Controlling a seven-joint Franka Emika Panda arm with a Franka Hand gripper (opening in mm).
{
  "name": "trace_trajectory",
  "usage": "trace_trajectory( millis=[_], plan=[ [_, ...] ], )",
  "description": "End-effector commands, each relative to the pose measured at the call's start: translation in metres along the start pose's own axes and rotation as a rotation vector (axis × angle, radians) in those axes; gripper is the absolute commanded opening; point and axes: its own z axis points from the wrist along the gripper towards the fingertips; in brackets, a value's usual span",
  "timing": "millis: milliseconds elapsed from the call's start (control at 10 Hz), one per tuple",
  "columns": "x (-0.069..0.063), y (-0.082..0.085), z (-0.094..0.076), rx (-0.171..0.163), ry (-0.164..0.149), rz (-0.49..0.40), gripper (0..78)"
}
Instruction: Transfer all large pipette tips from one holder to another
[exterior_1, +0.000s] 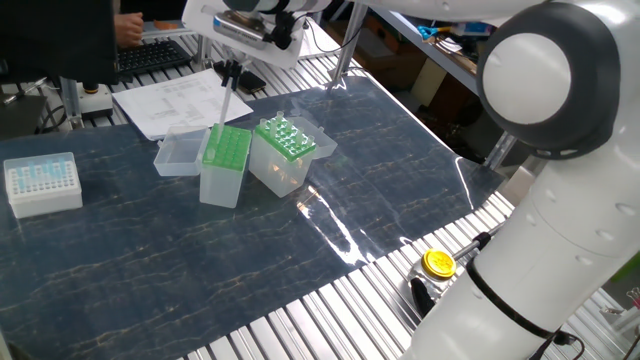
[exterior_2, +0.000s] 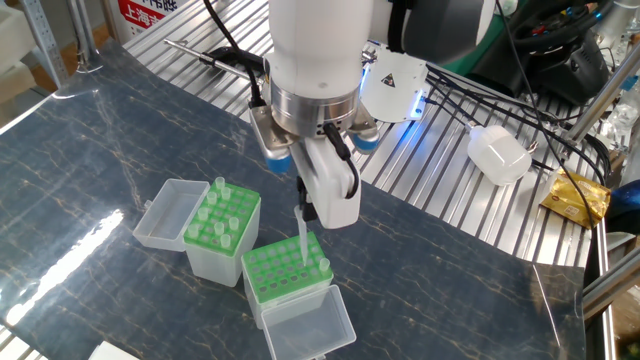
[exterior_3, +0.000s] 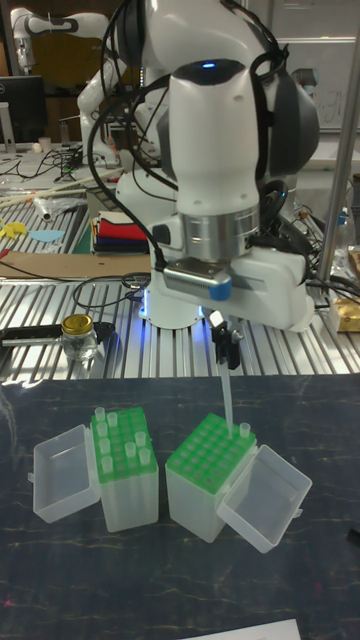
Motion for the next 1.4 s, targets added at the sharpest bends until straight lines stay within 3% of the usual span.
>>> trace_trajectory(
  millis=[100,300,700,1400],
  plan=[
    [0.002,0.001,-0.002,-0.002,-0.022,-0.007,1.3],
    [0.006,0.002,-0.004,0.016,-0.046,-0.019,1.3],
    [0.017,0.002,-0.001,0.023,-0.049,0.008,1.3],
    [0.013,0.009,0.010,0.023,-0.050,0.010,1.3]
  ],
)
